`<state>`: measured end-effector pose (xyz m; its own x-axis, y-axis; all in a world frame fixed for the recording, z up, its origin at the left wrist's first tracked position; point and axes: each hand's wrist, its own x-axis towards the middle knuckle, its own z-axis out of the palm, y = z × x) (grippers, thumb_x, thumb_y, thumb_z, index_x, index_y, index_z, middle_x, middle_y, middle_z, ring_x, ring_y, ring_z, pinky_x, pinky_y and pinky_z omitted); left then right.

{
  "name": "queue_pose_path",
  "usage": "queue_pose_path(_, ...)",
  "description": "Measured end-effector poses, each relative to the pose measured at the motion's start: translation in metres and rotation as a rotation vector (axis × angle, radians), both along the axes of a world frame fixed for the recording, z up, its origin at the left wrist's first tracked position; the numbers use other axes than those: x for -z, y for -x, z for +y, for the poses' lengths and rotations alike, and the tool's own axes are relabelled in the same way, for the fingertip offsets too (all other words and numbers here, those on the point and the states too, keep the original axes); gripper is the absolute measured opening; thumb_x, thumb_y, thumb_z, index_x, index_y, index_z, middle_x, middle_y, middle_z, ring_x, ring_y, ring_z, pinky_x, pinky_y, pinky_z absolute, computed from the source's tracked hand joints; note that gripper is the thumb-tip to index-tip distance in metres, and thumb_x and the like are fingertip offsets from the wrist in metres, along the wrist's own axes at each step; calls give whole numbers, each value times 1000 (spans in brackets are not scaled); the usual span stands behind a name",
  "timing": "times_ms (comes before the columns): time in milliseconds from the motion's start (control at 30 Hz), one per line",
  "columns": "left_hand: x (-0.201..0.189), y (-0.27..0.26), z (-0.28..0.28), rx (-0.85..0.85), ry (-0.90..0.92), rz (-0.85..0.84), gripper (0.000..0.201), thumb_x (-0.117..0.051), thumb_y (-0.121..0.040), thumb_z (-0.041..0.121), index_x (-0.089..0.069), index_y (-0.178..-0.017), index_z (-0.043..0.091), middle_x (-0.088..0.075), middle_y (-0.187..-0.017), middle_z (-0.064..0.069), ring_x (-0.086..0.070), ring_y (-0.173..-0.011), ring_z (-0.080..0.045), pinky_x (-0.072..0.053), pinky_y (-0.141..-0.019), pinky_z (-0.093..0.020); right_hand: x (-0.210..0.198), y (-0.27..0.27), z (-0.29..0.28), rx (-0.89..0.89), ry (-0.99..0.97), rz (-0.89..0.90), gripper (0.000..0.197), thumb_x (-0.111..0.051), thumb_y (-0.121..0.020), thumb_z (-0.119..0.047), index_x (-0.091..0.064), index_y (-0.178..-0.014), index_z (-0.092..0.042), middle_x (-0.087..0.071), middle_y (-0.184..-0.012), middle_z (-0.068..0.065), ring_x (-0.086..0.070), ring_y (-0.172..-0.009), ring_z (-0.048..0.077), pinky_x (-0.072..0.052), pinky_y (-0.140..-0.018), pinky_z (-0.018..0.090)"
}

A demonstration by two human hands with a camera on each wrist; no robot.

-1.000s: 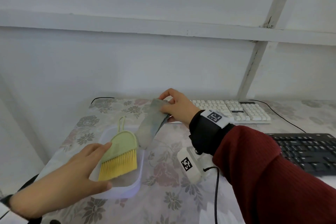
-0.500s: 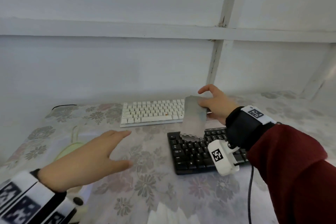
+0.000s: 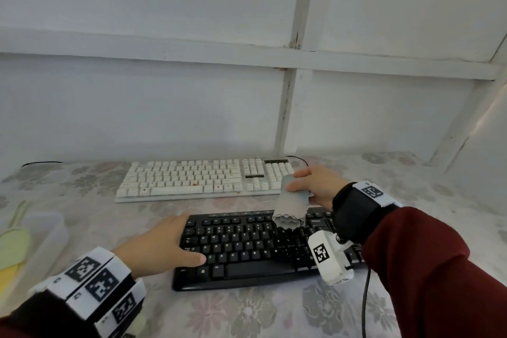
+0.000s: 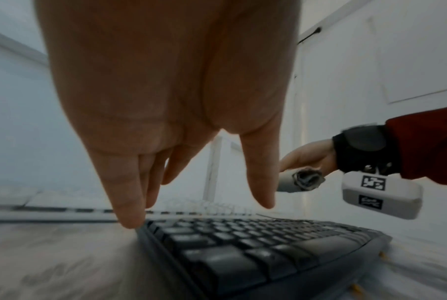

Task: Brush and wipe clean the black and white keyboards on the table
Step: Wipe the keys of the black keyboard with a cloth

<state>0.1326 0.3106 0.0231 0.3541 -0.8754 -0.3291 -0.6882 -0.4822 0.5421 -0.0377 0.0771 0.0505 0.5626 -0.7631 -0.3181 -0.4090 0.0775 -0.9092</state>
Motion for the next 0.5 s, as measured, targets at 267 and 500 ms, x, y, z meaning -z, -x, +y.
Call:
queue_pose_path(267, 38, -13, 6, -40, -98, 78, 125, -79, -20, 73, -24, -130, 47, -42, -131, 14, -45, -120, -9, -40, -104, -36, 12, -29, -3, -266, 78, 185, 42, -58, -84, 10, -51, -124, 1, -51, -112, 15, -52, -101, 27, -47, -86, 34)
queue_pose_path(500, 26, -6, 7, 19, -106, 86, 156, -63, -8, 78, -6, -145, 33, -26, -138, 15, -31, -127, -6, -28, -108, -22, 11, -83, 36, -607, 295, 364, 40, -56, -86, 2, -57, -126, -3, -53, -134, 16, -52, -120, 36, -44, -102, 46)
